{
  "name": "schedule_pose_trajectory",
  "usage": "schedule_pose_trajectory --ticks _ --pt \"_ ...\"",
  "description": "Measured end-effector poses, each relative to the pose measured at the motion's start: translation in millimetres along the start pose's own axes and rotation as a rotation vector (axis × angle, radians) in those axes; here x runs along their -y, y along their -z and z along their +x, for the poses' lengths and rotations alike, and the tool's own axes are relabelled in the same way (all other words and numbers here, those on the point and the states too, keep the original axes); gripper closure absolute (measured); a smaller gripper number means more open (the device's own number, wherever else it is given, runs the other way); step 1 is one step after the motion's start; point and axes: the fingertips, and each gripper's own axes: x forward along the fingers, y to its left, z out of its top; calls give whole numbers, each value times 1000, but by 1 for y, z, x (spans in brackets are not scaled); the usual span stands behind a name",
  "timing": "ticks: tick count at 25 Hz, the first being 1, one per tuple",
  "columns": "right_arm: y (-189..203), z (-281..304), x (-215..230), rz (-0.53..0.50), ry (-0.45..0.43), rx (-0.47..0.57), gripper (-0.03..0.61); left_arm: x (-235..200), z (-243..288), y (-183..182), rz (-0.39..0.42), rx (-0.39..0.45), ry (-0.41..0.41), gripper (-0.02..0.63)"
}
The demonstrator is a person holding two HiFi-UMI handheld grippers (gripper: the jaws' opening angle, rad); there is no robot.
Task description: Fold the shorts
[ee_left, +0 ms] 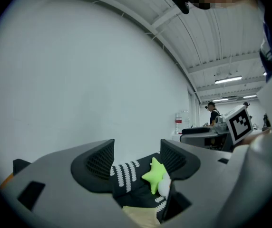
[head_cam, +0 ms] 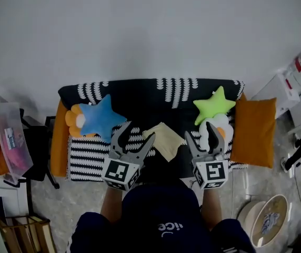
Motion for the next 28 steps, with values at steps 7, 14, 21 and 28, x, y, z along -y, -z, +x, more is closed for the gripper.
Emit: schedule_pose_trajectory --ticks 7,14,21,28 --pt "-29 -2 3 -18 9 70 278 0 -6 -34 24 86 -16 314" --pt "-20 -6 2 -10 -9 51 390 -1 -9 -28 -14 95 -36 456" --pt "-14 -13 -2 -14 5 55 569 -11 -20 -18 -61 100 -68 609" --pt "-21 -20 -15 -34 5 103 569 9 -22 -12 70 79 -39 611"
